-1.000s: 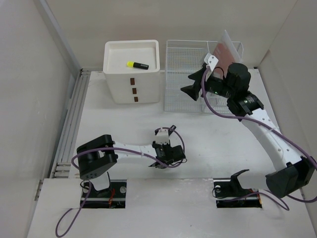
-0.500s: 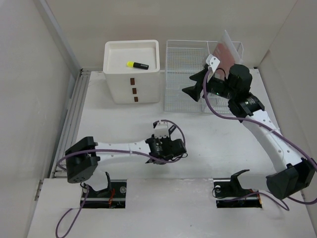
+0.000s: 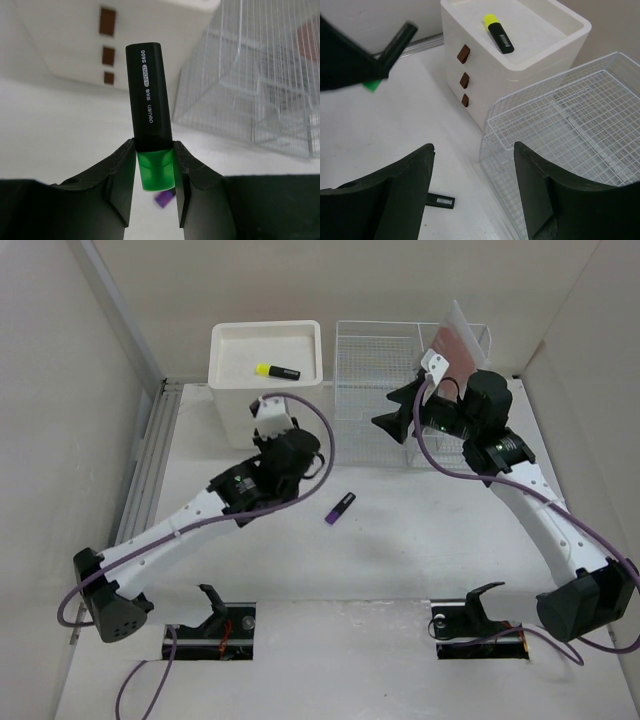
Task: Organize the desk
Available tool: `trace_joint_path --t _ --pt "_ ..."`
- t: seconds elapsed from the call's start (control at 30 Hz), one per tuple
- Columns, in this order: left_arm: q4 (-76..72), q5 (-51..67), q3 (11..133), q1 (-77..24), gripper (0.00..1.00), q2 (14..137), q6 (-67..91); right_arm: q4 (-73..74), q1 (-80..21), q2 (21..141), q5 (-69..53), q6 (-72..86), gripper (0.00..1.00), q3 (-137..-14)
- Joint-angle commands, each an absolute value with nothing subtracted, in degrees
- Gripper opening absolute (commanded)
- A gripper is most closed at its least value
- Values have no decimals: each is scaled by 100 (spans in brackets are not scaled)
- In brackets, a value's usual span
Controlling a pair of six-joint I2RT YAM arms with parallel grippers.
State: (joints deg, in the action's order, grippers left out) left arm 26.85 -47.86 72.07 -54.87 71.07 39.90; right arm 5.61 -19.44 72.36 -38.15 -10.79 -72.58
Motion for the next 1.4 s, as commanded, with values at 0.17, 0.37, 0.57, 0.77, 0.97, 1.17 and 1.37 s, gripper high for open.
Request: trace_joint_path --t 0.17,0.37,0.57,0.77,0.97,1.17,1.37 --pt "722 -3473 7971 -3405 0 7346 1442 237 -1881 7137 -4069 -1020 70 -7242" --pt "598 -2426 8656 -2365 0 8304 1196 237 -1881 7189 -4122 -1072 70 -7189" --pt "536 -1934 9149 -1653 0 9184 1038 237 -1828 7242 -4122 -1125 70 -7189" --pt "659 -1732 9720 -1337 0 9799 984 237 -1828 7295 -4122 -1125 70 -7137" --pt "765 -1512 9940 -1152 9 10002 984 237 -1828 7348 -4175 -1178 70 -7137" --pt "765 -1240 9888 -1099 74 10002 984 237 -1828 7400 -4367 -1178 70 -7137" --pt "642 -1038 9721 -1046 99 9572 984 1104 -1828 7619 -5524 -2668 71 -7303"
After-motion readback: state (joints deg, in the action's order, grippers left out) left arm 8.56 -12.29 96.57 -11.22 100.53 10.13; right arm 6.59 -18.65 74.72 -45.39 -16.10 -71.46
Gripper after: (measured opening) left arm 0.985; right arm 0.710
